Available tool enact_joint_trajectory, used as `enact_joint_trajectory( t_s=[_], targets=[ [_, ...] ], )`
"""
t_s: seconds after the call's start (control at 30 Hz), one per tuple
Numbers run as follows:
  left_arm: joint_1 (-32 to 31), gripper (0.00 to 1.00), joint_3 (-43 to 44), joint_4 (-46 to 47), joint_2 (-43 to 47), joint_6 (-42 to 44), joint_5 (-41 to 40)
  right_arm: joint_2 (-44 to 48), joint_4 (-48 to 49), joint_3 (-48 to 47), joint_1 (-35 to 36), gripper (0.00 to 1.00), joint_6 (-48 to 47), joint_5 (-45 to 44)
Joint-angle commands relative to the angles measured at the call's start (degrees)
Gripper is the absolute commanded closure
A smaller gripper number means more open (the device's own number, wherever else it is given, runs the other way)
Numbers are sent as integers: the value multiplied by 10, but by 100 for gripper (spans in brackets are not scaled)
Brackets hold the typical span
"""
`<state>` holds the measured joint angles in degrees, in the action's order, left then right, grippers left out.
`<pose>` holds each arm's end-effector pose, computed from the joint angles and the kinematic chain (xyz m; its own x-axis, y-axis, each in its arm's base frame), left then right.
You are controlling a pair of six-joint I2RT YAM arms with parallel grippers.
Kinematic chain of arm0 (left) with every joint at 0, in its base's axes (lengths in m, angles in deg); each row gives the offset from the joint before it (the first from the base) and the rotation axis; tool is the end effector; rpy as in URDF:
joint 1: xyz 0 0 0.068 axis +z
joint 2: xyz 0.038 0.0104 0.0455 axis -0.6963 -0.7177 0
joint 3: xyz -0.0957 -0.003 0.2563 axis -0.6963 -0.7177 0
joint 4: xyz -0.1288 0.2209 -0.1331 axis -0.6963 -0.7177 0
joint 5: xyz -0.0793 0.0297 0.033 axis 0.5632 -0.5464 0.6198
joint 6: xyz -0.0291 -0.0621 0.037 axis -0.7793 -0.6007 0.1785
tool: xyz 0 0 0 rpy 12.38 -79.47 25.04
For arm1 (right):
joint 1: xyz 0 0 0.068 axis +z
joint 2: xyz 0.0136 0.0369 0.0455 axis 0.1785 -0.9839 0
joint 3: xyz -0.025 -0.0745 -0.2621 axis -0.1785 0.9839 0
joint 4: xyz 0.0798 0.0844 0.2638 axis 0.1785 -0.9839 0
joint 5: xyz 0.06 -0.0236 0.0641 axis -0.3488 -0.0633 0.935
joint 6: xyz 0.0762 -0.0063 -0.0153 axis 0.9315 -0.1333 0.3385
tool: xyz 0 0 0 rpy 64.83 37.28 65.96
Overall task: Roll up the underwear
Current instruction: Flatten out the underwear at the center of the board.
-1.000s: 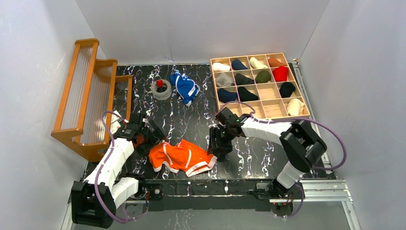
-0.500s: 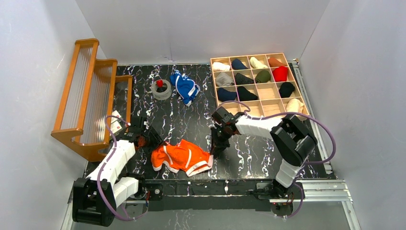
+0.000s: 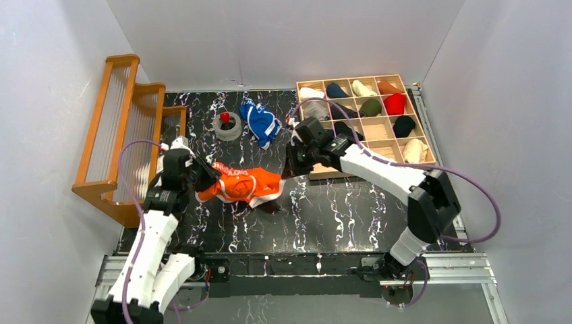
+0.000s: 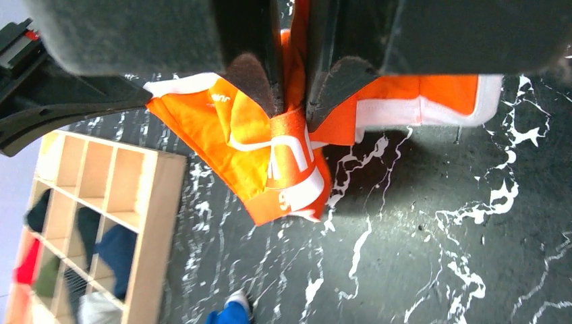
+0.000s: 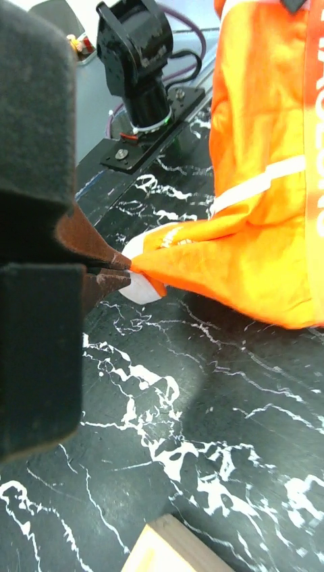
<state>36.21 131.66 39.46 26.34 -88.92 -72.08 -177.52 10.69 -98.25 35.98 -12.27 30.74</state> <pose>0.2378 -0.0386 0.2658 -0.5580 -0.5724 -0.6008 -0.2032 0.7962 -0.5699 0.2767 0.3115 0.2313 -0.8583 -0.1676 -0.4850 -0.4276 0.7562 0.4953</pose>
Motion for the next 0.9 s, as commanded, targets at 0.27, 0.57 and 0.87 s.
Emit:
enact_joint_trajectory(
  t_s=[0.27,0.57,0.87],
  targets=[
    [4,77,27,-41,151,-7,-1,182,118,22,-4,99,-70,-37],
    [4,52,-70,-83,25,-86,34,88,-58,23,-11,99,-38,-71],
    [4,22,-74,-45,-69,-59,-16,64,-104,43,-11,99,-56,-94]
  ],
)
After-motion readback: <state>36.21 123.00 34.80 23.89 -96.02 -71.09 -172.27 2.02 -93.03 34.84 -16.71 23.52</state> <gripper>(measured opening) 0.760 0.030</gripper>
